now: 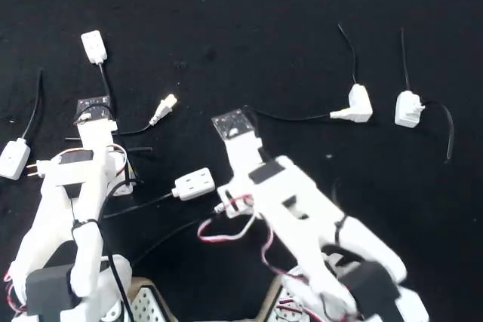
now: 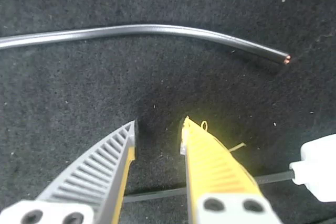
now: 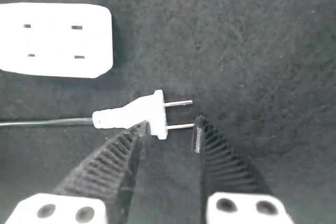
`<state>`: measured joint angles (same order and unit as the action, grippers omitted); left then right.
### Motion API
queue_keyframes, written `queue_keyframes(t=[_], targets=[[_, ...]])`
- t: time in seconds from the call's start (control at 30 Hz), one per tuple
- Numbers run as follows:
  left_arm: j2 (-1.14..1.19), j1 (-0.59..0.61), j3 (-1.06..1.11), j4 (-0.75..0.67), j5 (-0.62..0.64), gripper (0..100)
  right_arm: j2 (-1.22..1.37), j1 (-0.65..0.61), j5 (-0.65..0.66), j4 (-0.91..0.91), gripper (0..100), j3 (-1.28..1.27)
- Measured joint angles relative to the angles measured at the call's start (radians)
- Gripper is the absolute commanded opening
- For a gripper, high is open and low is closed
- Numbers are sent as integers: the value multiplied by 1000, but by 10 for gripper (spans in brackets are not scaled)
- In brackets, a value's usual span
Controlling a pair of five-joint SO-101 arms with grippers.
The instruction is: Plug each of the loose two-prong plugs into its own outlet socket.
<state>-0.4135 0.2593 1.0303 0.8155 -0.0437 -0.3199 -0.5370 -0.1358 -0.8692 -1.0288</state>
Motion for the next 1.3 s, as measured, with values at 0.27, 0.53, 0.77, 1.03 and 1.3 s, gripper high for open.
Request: queue_keyframes(t=[0.27, 0.53, 0.77, 1.03, 1.3], targets=[[0, 2, 0, 0, 0, 145, 84, 181, 285, -83, 141, 118], [0, 3, 0, 0, 0, 145, 23, 374, 423, -91, 141, 124], [0, 3, 0, 0, 0, 145, -109, 377, 427, -232, 141, 132], [0, 3, 0, 0, 0, 145, -186, 104, 35, -310, 142, 104], [0, 35, 0, 0, 0, 145, -69, -12, -193, -173, 142, 68]])
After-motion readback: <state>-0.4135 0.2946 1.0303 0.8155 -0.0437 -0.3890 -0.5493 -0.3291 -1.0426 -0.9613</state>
